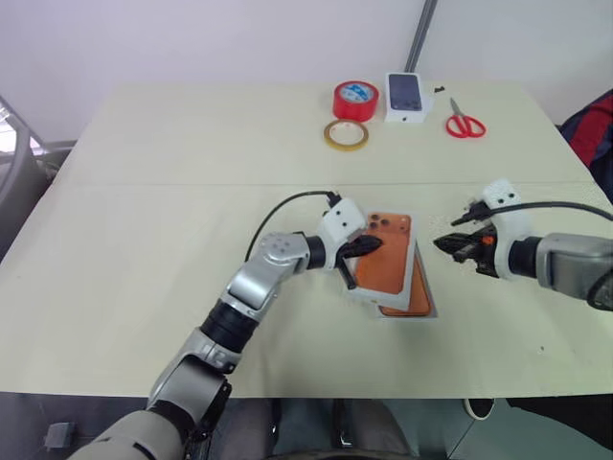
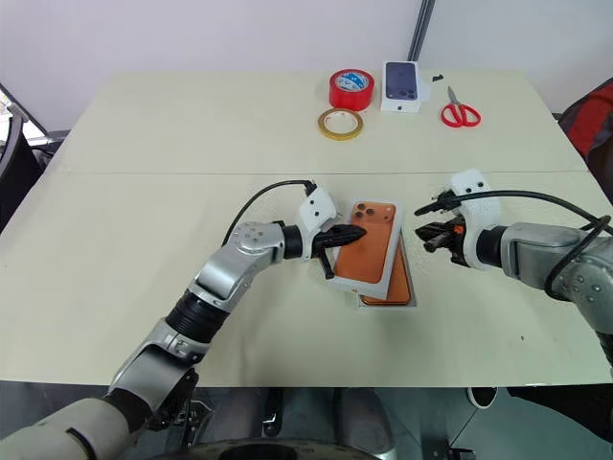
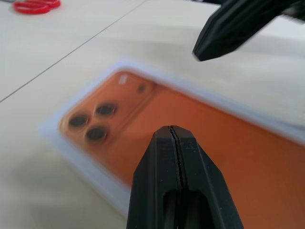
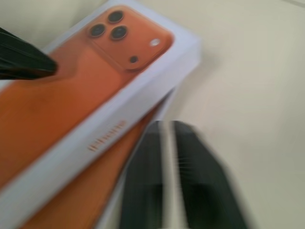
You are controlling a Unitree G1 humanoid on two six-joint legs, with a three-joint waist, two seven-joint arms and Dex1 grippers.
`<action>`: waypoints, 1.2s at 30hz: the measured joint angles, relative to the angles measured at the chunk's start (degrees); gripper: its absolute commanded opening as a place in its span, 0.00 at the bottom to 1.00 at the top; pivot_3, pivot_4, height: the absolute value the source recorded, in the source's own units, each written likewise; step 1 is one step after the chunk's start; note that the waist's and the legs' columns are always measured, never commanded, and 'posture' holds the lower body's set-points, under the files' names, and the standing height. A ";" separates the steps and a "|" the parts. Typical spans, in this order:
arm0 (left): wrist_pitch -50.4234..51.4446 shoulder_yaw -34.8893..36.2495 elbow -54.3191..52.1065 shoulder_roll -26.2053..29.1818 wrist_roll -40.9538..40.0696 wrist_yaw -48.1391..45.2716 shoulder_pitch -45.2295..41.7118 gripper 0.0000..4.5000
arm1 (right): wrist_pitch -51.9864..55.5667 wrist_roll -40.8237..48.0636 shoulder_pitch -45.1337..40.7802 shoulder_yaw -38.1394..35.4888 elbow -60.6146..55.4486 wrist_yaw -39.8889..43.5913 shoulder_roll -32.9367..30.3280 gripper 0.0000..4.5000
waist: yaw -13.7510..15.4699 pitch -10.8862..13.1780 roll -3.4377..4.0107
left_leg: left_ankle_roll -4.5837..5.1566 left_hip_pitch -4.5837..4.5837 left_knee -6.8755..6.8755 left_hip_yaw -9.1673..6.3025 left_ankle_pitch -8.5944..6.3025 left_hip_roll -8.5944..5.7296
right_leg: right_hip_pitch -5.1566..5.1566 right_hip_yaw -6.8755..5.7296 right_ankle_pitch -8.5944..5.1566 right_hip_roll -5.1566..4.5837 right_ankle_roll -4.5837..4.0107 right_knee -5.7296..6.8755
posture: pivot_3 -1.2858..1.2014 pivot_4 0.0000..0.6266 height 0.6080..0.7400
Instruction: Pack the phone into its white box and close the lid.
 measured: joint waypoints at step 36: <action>16.47 -2.88 -3.83 3.66 0.14 -2.95 -2.25 0.00 | -10.81 -41.41 5.09 7.36 -6.67 15.39 7.46 0.01 | 1.22 0.00 -0.01 | -0.21 0.04 0.08 -0.03 0.12 -0.05 | 0.07 0.00 0.00 -0.05 0.00 0.03 | 0.52 0.24 1.00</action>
